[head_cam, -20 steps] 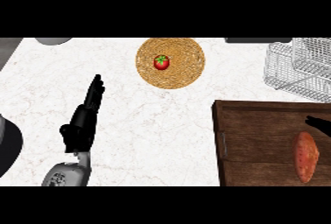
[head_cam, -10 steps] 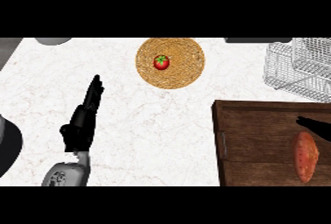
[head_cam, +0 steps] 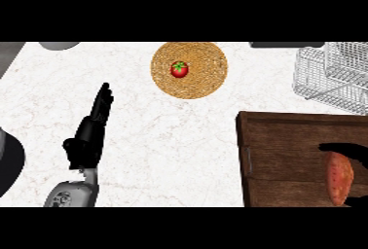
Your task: Pick the sweet potato from the tray and place it in the tiered basket
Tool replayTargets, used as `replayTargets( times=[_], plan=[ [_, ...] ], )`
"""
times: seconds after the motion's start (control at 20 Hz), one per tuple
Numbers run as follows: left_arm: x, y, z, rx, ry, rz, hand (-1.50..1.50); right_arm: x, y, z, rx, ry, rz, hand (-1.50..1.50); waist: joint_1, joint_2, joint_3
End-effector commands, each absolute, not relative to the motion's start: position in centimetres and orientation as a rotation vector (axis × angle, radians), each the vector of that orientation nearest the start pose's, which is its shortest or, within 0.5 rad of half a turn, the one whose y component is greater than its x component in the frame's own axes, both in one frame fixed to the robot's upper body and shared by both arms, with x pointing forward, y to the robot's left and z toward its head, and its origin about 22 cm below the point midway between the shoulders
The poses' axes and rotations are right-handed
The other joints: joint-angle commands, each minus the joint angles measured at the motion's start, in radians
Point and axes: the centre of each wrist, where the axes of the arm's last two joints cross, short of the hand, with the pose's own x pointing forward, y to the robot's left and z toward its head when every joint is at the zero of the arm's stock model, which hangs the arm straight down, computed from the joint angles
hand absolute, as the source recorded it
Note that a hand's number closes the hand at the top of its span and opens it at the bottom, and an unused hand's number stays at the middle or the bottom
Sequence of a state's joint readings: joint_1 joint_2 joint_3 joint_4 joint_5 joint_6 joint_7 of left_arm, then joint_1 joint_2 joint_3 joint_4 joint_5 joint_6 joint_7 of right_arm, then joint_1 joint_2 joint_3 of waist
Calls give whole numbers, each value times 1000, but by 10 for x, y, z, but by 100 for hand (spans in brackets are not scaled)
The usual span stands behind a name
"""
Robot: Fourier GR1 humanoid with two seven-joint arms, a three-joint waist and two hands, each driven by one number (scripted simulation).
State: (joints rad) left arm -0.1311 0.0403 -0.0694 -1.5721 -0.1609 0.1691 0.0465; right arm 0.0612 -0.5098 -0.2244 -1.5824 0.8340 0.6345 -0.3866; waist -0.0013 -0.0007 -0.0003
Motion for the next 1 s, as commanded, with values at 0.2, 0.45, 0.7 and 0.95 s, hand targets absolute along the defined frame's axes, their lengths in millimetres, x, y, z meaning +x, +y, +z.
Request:
replayTargets(
  times=[0.2, 0.45, 0.7, 0.95],
  plan=[
    [271, 204, 24, 188, -1657, -95, 0, 216, -359, 42, -646, -1327, 1324, 150, -3, 0, 0],
    [280, 200, 40, 189, -1670, -122, 0, 257, -353, 50, -837, -1067, 1256, 150, 16, 4, -1],
    [280, 190, 40, 142, -1686, -152, 0, 280, -329, 48, -1071, -582, 1125, 150, 64, 17, -5],
    [269, 189, 28, 173, -1675, -138, 0, 322, -261, 61, -1205, -512, 976, 150, 40, 5, 0]
  ],
)
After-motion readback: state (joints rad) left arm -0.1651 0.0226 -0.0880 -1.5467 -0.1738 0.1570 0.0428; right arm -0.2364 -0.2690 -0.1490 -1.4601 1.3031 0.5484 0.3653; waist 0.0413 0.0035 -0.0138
